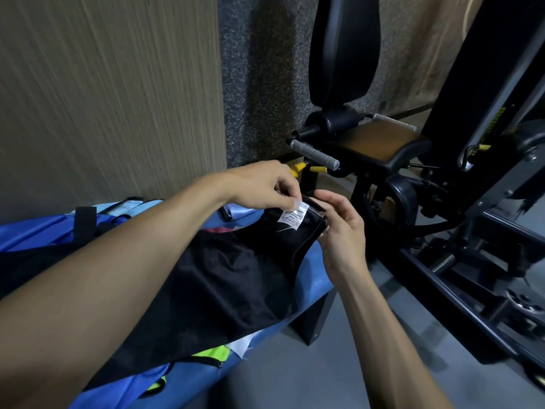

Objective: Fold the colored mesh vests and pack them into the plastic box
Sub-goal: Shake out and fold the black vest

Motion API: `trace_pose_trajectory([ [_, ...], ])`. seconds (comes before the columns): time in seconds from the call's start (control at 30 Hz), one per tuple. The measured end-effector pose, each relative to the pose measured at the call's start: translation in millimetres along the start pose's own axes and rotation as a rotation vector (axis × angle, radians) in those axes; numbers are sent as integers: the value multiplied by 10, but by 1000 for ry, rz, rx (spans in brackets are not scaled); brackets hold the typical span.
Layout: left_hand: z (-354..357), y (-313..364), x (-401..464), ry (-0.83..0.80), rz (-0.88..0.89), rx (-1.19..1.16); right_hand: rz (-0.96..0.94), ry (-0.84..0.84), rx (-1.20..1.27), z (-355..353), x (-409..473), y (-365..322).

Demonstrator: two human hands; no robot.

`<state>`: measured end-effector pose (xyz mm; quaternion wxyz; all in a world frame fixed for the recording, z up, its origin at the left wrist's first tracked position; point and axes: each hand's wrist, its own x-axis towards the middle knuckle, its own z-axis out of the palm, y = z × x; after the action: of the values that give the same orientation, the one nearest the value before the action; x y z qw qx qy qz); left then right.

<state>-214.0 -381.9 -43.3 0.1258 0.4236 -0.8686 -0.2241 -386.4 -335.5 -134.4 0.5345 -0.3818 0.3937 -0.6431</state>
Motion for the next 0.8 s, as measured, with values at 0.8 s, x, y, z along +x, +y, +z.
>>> trace_pose_trajectory([
  [0.8,454,-415,-209,392,-301,-471,-229,0,-473,-6,-75,20],
])
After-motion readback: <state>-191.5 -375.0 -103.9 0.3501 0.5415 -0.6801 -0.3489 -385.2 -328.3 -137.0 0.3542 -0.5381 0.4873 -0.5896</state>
